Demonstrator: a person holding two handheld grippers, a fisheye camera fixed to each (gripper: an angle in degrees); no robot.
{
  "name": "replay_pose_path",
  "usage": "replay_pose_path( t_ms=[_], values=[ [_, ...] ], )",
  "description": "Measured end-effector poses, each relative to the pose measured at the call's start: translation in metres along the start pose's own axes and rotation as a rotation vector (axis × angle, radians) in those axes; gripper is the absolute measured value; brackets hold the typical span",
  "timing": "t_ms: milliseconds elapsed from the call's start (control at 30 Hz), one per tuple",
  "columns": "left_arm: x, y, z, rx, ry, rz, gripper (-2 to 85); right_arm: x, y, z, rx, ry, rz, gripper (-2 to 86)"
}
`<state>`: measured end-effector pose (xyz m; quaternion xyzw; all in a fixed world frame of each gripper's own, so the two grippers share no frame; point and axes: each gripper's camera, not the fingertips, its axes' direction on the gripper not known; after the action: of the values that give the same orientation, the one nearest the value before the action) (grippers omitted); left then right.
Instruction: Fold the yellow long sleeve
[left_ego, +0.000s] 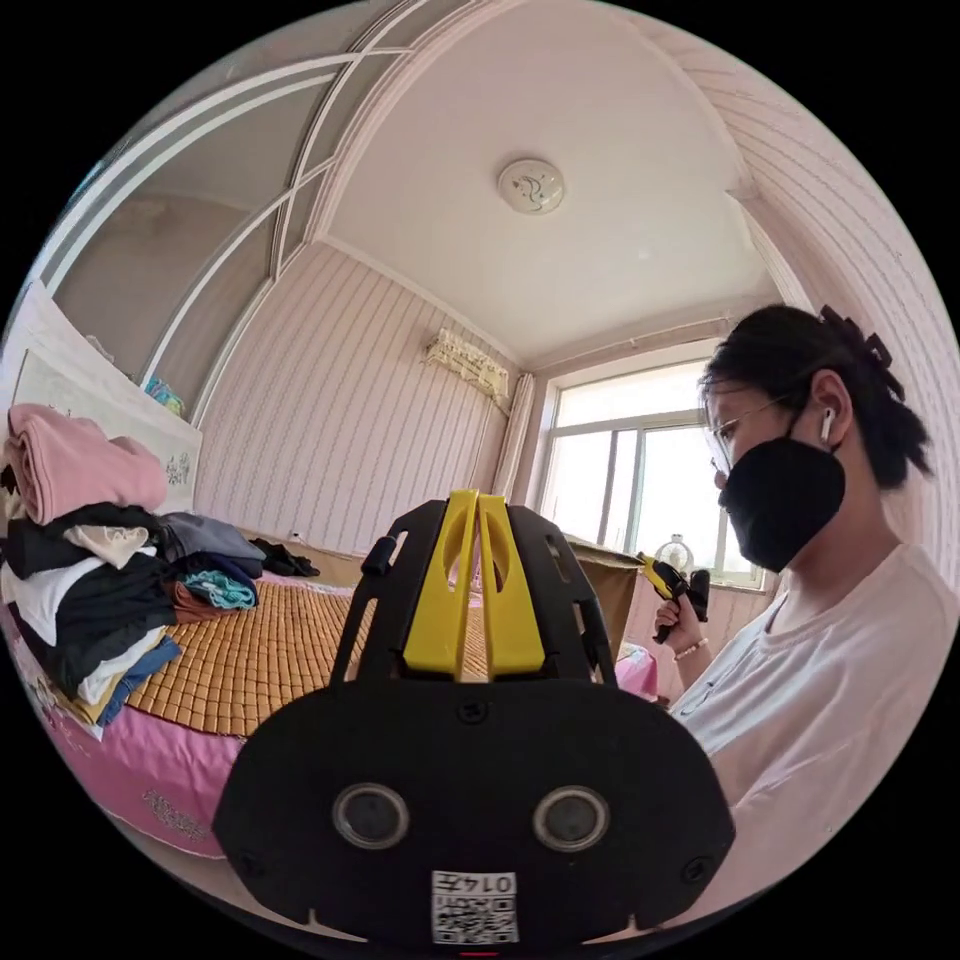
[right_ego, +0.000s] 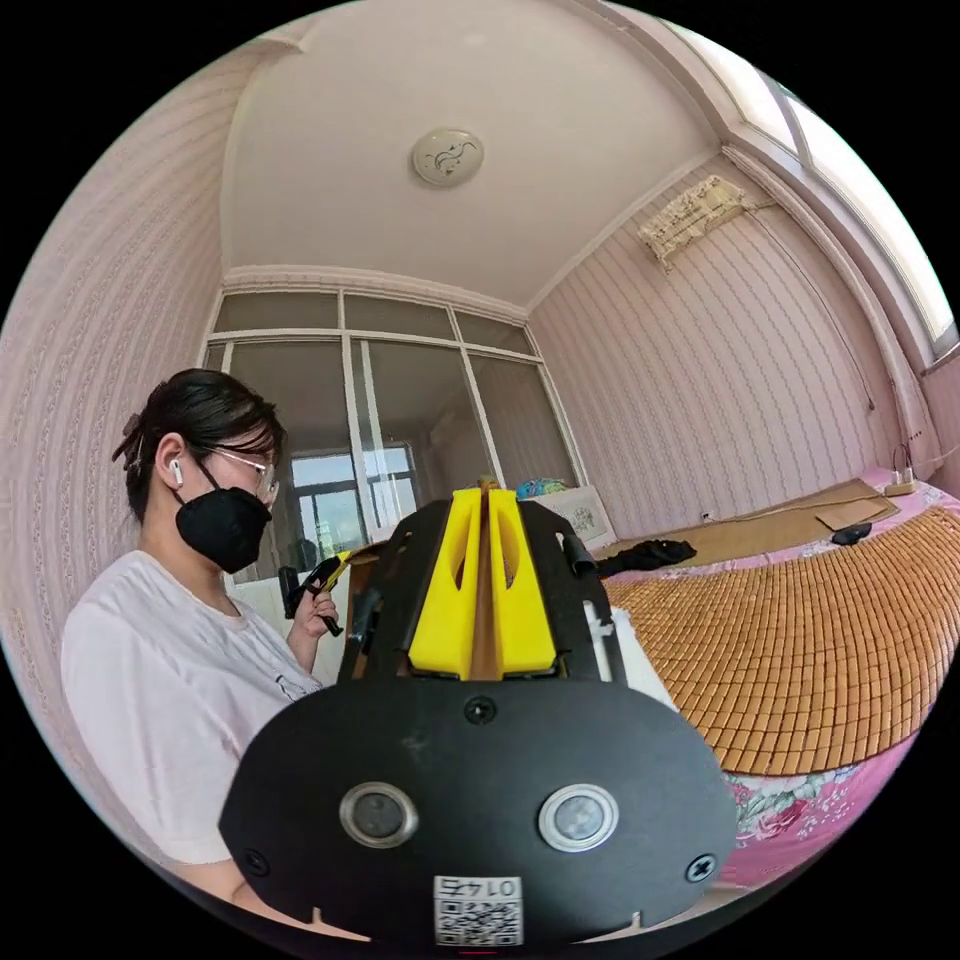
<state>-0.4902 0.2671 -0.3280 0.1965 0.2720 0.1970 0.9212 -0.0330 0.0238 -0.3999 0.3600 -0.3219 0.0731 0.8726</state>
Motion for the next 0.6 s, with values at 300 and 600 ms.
replay_pose_path(
  t_ms=[300,600],
  values=[
    [0.070,-0.073,-0.088,0.188,-0.079,0.322,-1.0,-0.085,-0.056,-0.004,0.069,-0.159,-0.271,0.4],
    [-0.045,-0.095,0.056,-0.129,-0.134,0.074,-1.0,0.044,-0.080,0.131,-0.348,0.046,-0.037,0.3]
  ],
)
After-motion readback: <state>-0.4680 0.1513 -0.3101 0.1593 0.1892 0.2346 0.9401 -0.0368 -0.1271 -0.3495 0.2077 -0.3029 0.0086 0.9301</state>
